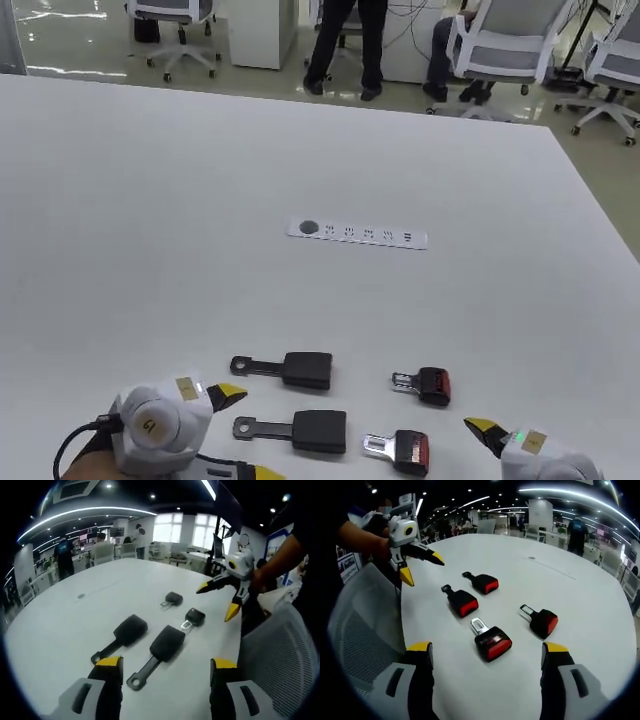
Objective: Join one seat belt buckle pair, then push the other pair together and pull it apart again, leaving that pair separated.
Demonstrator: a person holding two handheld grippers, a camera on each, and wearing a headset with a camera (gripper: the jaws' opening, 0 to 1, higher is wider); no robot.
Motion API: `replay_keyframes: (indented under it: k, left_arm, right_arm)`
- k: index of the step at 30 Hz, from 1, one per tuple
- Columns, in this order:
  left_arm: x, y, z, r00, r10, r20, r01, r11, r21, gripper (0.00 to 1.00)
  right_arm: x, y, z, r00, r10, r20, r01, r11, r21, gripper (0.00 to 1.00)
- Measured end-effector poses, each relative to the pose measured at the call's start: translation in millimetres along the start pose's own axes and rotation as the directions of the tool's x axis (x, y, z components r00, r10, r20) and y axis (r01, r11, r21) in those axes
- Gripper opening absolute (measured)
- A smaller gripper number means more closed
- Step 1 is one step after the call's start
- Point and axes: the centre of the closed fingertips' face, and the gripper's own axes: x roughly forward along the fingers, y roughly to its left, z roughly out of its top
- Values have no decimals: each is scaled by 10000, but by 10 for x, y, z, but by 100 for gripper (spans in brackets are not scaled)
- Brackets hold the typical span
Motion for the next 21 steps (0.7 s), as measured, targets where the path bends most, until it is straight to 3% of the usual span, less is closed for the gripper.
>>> replay_keyframes:
  k: [6,14,21]
  left_arm:
    - [117,-1,45,9993,-292,-238,300,9989,351,71]
    - [308,-20,66,9939,-767,-793,851,9904,1091,67]
    - [542,-51,32,9797,-1408,-1429,1665,9681,1875,64]
  right_arm:
    - [90,-13,12,9986,466,-254,-471,9987,-211,86]
    - [238,-4,-46,9902,1174,-754,-1228,9899,-710,80]
    - [308,-57,-74,9825,1534,-1059,-1636,9819,-953,75]
